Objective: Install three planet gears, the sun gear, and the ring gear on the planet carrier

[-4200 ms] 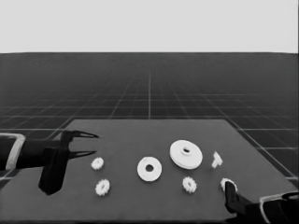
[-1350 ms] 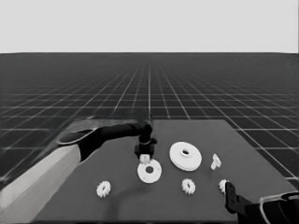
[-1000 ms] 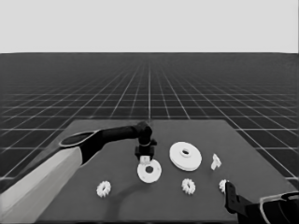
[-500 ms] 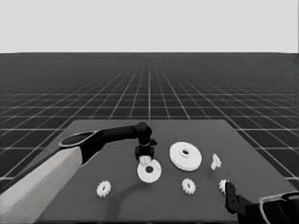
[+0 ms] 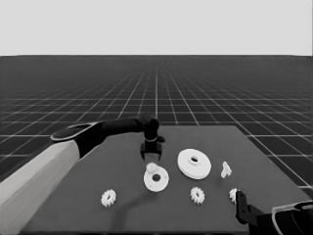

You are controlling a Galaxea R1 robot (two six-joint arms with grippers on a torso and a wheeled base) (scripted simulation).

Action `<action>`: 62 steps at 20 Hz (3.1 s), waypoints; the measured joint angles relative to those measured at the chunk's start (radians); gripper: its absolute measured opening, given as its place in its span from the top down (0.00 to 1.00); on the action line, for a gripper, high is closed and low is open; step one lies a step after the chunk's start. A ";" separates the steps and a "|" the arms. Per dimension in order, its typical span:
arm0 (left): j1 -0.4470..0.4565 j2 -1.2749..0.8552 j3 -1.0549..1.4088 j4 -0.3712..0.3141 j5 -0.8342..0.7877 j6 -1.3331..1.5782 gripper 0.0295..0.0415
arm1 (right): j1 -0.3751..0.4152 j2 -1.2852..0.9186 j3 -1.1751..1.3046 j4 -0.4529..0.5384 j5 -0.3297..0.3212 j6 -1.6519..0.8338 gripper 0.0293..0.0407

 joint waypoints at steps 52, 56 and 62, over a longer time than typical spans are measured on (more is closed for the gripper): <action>0.146 -0.112 0.406 0.158 0.038 -0.294 0.86 | 0.000 0.000 0.000 0.000 0.000 0.000 0.19; 0.196 -0.103 0.366 0.207 0.023 -0.266 0.86 | 0.000 0.000 0.000 0.000 0.000 0.000 0.19; 0.202 -0.102 0.360 0.213 0.020 -0.263 0.36 | 0.000 0.000 0.000 0.000 0.000 0.000 0.19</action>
